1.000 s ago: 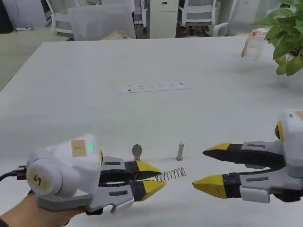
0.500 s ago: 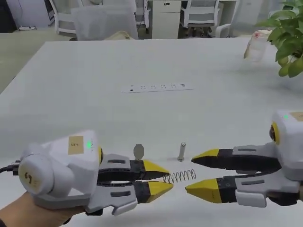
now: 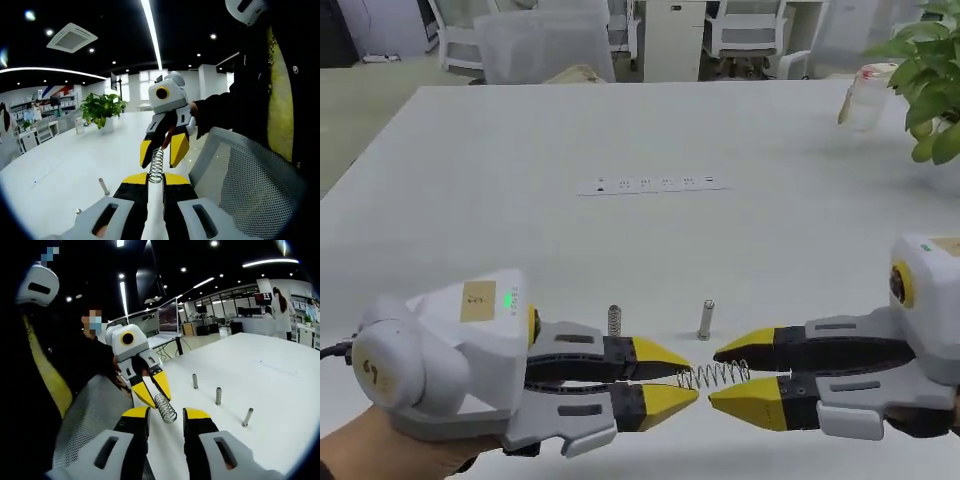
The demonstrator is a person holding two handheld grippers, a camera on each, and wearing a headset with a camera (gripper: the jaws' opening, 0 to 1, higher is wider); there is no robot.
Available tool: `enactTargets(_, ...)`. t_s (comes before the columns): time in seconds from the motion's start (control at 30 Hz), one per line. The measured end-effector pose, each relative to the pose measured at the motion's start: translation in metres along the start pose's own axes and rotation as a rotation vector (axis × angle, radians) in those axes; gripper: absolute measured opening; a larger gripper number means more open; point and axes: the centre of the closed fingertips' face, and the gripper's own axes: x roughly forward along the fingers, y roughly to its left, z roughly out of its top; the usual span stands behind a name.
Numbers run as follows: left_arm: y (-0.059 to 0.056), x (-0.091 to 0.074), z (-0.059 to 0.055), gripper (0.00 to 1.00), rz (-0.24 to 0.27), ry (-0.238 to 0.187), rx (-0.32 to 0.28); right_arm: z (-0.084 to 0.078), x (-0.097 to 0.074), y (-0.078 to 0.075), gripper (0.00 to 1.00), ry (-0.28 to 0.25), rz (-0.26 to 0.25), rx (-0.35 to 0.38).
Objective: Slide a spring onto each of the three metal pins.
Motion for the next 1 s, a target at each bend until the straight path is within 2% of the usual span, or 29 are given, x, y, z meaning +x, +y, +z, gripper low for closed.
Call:
enactTargets(0.4,-0.0025,0.0011,0.0021,0.03,-0.011,-0.009,-0.001,0.0019,0.0011,0.0069,0.17,-0.013,0.037,0.022)
enactTargets(0.73,-0.0047,0.0028,0.0027,0.03,-0.016,-0.010,0.000,0.0029,0.0010,0.0069,0.11,-0.014,0.034,0.015)
enactTargets(0.93,-0.0049,0.0035,-0.0007,0.03,-0.013,0.001,0.001,0.0043,0.0023,0.0087,0.09,0.011,0.039,-0.004)
enactTargets(1.0,-0.0049,0.0035,-0.0010,0.03,-0.012,0.002,-0.002,0.0045,0.0028,0.0089,0.09,0.034,0.043,-0.015)
